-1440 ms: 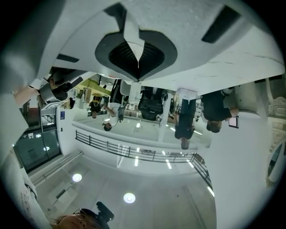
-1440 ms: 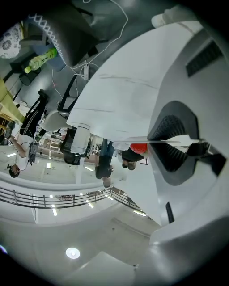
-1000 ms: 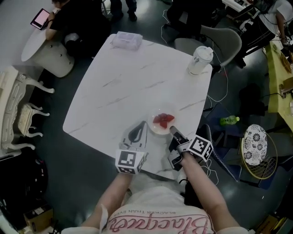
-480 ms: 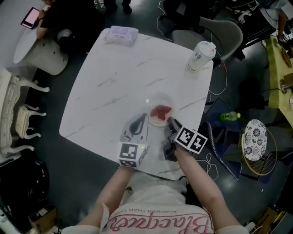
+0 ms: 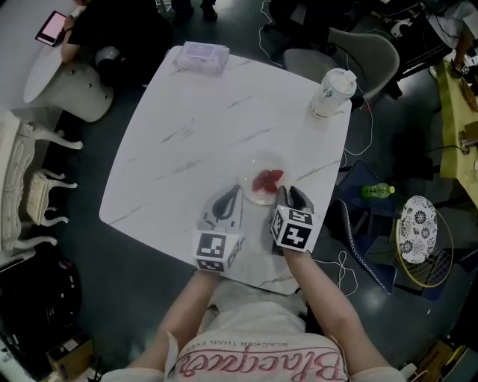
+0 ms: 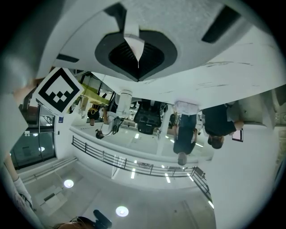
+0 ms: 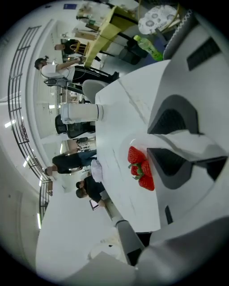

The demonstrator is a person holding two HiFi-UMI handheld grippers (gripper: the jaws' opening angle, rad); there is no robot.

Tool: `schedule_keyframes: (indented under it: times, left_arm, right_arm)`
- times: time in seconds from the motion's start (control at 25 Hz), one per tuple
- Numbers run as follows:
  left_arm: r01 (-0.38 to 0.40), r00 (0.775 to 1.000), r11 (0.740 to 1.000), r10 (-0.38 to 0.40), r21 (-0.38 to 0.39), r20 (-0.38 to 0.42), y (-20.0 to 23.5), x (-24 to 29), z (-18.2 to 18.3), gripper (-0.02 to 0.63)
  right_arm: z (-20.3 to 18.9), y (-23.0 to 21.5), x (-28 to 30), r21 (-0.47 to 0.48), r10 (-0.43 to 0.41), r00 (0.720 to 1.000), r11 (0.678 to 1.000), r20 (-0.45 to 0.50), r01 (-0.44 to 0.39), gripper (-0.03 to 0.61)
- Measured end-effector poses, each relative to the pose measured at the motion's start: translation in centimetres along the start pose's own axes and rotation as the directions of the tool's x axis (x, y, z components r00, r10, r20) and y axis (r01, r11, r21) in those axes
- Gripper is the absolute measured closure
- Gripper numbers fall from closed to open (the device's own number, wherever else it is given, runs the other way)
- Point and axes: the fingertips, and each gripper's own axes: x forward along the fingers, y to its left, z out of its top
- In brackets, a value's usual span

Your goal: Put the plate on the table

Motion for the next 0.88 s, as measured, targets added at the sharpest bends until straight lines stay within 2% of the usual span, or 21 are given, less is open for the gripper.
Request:
schedule_keyframes:
  times: [0.16, 0.4, 0.56, 0.68, 0.88]
  left_arm:
    - [-0.002, 1.000, 1.000, 0.002, -0.001, 0.003, 0.2, -0.4, 0.1, 0.609]
    - [0.006, 1.000, 1.000, -0.006, 0.011, 0.009, -0.3, -1.0, 0.0, 0.609]
    - [0.002, 0.999, 1.000, -0.003, 0.030, 0.032, -1.1, -1.7, 0.4, 0.609]
    - [-0.020, 0.998, 0.999, 0.018, 0.034, 0.057, -1.7, -3.0, 1.1, 0.609]
    - [-0.034, 0.995, 0.998, 0.029, 0.050, 0.098, -4.1, -6.4, 2.3, 0.609]
  right_arm:
    - [0.1, 0.1, -0.1, -0.130, -0.038, 0.999, 0.991, 0.019, 0.040, 0.505]
    - [0.7, 0.3, -1.9, -0.161, -0.013, 0.998, 0.987, 0.068, 0.024, 0.506]
    - [1.9, 1.2, -4.2, -0.192, 0.054, 0.988, 0.981, 0.145, -0.026, 0.536]
    - [2.9, 2.5, -7.1, -0.239, 0.137, 0.965, 0.968, 0.223, -0.083, 0.572]
    - [3.6, 3.8, -12.5, -0.281, 0.232, 0.925, 0.948, 0.300, -0.147, 0.575]
